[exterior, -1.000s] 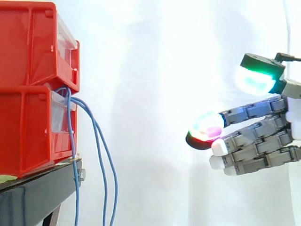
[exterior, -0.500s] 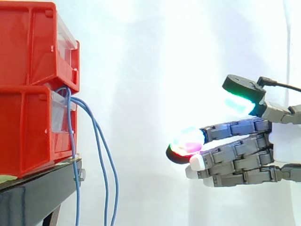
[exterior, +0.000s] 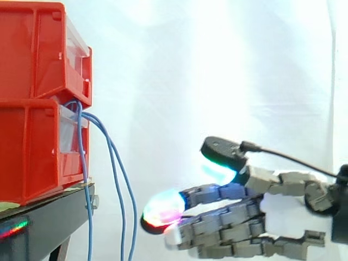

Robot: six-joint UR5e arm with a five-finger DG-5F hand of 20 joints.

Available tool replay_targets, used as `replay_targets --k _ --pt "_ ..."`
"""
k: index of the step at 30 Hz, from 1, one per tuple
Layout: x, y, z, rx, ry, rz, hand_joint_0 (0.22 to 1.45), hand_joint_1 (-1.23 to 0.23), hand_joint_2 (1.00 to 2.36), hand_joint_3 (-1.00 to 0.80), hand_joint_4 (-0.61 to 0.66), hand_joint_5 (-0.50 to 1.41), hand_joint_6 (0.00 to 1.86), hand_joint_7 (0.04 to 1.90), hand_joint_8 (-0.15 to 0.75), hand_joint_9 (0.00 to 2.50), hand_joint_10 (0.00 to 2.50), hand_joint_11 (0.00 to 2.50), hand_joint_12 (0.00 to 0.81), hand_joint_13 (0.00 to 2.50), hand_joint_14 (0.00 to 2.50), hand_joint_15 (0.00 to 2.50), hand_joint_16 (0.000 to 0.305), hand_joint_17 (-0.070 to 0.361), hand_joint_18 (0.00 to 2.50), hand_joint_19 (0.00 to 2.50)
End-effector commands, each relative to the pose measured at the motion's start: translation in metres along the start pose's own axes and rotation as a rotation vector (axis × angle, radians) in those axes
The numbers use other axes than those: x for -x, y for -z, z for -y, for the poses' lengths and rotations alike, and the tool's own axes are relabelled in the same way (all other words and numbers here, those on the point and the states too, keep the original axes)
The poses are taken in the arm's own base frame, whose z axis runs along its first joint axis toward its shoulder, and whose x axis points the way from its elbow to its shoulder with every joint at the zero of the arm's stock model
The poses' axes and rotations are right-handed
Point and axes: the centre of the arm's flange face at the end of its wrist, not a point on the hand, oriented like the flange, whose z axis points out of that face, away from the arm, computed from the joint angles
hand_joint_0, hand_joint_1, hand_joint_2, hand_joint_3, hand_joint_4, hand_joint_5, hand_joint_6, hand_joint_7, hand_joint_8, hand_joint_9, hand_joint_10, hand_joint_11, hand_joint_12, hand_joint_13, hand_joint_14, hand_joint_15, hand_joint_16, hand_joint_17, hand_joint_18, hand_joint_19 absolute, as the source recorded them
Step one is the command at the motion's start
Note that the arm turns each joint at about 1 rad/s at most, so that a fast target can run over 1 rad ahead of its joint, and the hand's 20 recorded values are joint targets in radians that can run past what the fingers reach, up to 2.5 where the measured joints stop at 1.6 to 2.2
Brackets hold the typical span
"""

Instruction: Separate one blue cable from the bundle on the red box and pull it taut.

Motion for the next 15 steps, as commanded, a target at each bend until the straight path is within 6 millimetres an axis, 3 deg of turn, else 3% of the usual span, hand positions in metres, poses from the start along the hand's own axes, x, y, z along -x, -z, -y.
replay_targets --k 1,8,15 --pt "-0.012 -0.021 0.004 0.016 -0.017 -0.009 0.57 -0.52 1.0 -0.5 0.16 -0.19 0.5 0.73 0.221 0.71 0.0 0.11 0.138 0.35 0.0 0.0 0.011 0.025 0.14 0.0" --pt "-0.024 -0.024 -0.003 0.061 0.059 -0.009 0.57 -0.52 1.0 -0.5 0.16 -0.19 0.5 0.72 0.222 0.72 0.0 0.1 0.144 0.36 0.0 0.0 0.012 0.026 0.14 0.0" --pt "-0.042 -0.03 0.002 0.151 0.09 0.015 0.57 -0.52 1.0 -0.5 0.17 -0.19 0.5 0.72 0.223 0.73 0.0 0.11 0.145 0.37 0.0 0.01 0.012 0.027 0.15 0.0"
